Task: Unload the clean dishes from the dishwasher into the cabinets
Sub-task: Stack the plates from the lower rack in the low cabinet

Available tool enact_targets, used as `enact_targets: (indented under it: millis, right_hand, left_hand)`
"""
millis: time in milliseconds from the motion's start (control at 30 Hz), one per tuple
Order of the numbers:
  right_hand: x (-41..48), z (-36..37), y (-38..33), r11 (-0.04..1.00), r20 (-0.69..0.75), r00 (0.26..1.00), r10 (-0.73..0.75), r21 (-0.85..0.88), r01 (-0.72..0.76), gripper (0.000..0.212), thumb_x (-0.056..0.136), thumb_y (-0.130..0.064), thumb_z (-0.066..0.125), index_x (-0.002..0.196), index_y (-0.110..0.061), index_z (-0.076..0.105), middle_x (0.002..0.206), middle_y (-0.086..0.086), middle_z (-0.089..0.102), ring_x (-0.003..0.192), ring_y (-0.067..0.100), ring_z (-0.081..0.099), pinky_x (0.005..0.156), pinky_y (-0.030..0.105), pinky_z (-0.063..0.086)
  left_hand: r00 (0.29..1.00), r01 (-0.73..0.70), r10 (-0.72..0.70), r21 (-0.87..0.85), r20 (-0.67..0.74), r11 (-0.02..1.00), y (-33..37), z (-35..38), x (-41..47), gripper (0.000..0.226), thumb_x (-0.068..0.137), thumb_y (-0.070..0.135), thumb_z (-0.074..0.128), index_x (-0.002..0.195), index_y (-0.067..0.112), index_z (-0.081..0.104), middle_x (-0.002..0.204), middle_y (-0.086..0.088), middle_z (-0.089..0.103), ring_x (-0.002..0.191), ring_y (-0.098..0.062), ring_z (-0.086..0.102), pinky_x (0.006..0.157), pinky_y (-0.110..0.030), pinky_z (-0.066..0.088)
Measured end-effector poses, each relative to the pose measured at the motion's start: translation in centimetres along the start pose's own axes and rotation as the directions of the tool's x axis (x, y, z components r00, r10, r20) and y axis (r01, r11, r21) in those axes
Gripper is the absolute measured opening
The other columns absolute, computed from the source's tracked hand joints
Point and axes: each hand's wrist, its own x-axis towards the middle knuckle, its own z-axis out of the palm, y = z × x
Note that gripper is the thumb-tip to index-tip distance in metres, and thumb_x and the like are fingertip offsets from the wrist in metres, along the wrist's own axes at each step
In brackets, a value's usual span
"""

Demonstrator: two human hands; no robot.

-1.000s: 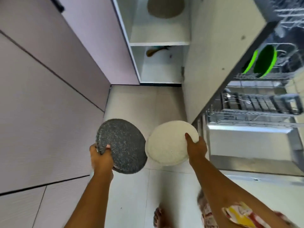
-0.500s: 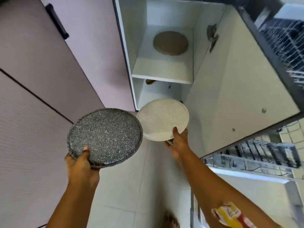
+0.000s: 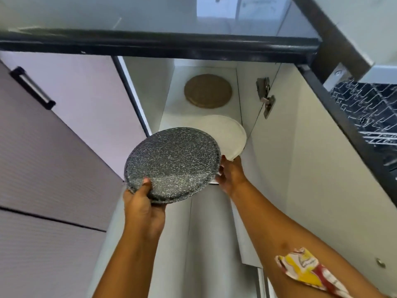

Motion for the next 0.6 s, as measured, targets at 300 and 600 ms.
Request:
enact_targets:
  millis: [300,600]
  right_hand:
    - [9.0,2.9,-4.2,0.999,-0.013,0.998,-0.054,0.008,0.054,0.037,0.105,-0.027,0.027,0.083,-0.009,0.051,0.062,0.004,0.066,0.049,0.015,0.064,0.04,0.021,0.05]
    - [14.2,5.7,-4.1,0.996,-0.096,0.995,-0.029,0.082,0.037,0.044,0.1,-0.031,0.03,0.139,-0.012,0.032,0.137,0.013,0.045,0.124,0.033,0.047,0.102,0.048,0.042]
  left_hand:
    - [0.96,0.114,-0.124,0.054,0.252,0.992,-0.3,6.2,6.5,0.045,0.093,-0.002,0.043,0.135,0.016,0.042,0.127,-0.013,0.058,0.104,-0.027,0.061,0.075,-0.041,0.056]
    - [0.958,0.171,-0.165,-0.002,0.233,0.985,-0.8,9.4,13.3,0.046,0.093,-0.003,0.043,0.135,0.017,0.043,0.123,-0.013,0.06,0.1,-0.029,0.064,0.068,-0.044,0.059]
